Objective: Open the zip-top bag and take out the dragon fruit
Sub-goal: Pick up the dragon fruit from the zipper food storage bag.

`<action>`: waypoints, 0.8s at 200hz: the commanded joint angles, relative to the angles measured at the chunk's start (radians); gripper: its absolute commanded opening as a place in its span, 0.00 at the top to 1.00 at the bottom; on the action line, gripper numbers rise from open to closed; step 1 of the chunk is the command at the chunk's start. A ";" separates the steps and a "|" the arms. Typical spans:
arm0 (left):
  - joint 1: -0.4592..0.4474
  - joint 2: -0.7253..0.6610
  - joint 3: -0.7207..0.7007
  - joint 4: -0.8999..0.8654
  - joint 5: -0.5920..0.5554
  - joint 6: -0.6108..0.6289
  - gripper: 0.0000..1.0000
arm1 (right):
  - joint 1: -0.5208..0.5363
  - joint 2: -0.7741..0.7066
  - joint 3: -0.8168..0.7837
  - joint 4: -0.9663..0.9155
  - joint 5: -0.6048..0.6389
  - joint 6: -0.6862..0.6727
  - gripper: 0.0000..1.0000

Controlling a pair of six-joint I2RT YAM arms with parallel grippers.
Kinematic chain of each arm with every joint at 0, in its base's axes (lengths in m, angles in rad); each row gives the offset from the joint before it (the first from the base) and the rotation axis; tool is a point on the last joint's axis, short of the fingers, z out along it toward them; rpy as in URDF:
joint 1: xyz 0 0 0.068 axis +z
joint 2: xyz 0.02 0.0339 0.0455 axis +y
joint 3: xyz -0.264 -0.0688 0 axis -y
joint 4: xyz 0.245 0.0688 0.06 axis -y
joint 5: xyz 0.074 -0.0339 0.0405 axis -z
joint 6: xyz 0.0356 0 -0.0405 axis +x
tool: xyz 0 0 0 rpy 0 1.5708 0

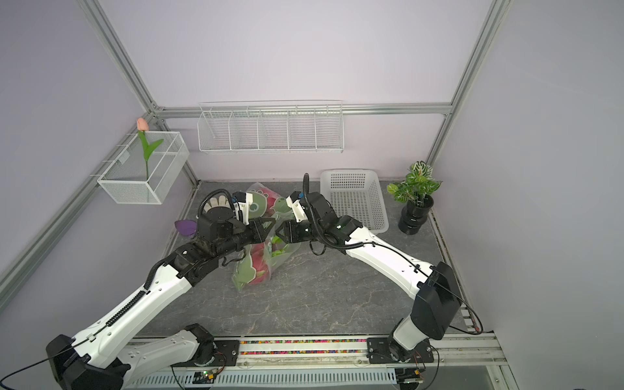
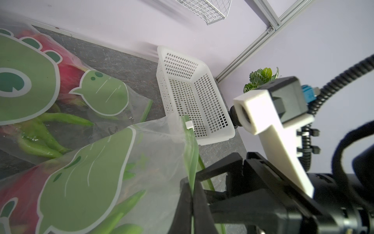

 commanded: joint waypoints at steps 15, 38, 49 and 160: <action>0.001 -0.008 -0.027 0.053 -0.026 -0.012 1.00 | 0.003 0.054 0.017 0.036 -0.035 0.085 0.52; 0.000 0.003 -0.038 0.071 -0.036 -0.032 1.00 | 0.004 0.091 0.022 0.042 -0.052 0.110 0.52; 0.001 0.007 -0.047 0.083 -0.042 -0.040 1.00 | 0.004 0.107 0.022 0.048 -0.061 0.124 0.52; 0.000 0.048 -0.079 0.147 -0.028 -0.086 1.00 | 0.004 0.211 0.017 0.156 -0.129 0.235 0.50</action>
